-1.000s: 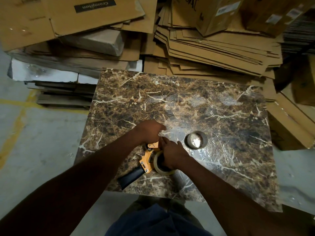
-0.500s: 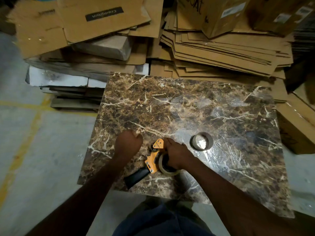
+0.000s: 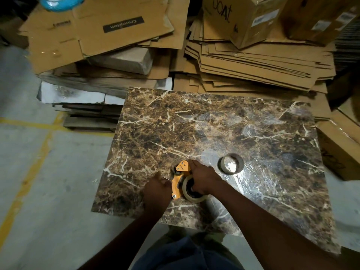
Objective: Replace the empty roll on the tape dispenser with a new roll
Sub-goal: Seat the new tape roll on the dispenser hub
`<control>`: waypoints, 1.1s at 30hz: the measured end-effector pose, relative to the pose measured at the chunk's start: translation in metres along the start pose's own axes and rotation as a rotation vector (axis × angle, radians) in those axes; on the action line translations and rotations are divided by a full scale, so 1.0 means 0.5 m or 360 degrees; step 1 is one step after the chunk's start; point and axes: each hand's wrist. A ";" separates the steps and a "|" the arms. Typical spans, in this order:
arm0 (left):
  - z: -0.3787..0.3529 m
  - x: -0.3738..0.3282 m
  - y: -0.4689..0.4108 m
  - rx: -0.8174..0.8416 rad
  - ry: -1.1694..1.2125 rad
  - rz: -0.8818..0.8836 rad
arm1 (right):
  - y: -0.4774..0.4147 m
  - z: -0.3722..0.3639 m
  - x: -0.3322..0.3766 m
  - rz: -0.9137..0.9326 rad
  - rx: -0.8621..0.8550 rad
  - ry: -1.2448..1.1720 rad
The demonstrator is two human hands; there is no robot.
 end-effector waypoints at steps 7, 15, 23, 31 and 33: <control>-0.027 0.012 0.012 -0.0187 0.0142 -0.0181 | -0.003 0.003 -0.007 0.0004 -0.0008 0.0057; -0.036 0.021 0.005 0.0023 0.0132 -0.0447 | 0.004 0.003 -0.008 0.0060 -0.0079 0.0033; -0.030 0.011 -0.008 0.0146 0.0050 -0.0582 | 0.005 0.004 -0.004 0.0073 -0.0104 0.0062; -0.024 0.067 0.014 0.0436 -0.0101 -0.0629 | -0.003 -0.001 -0.006 0.0033 -0.0099 0.0011; -0.031 0.072 0.011 0.0419 -0.0266 -0.0715 | -0.011 -0.004 -0.007 0.0021 -0.0080 -0.0030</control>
Point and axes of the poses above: each hand's wrist, its own y-axis away from the middle knuckle, its own z-axis out of the back of the hand, x = y × z, and after that the axes turned 6 degrees about -x, right-handed
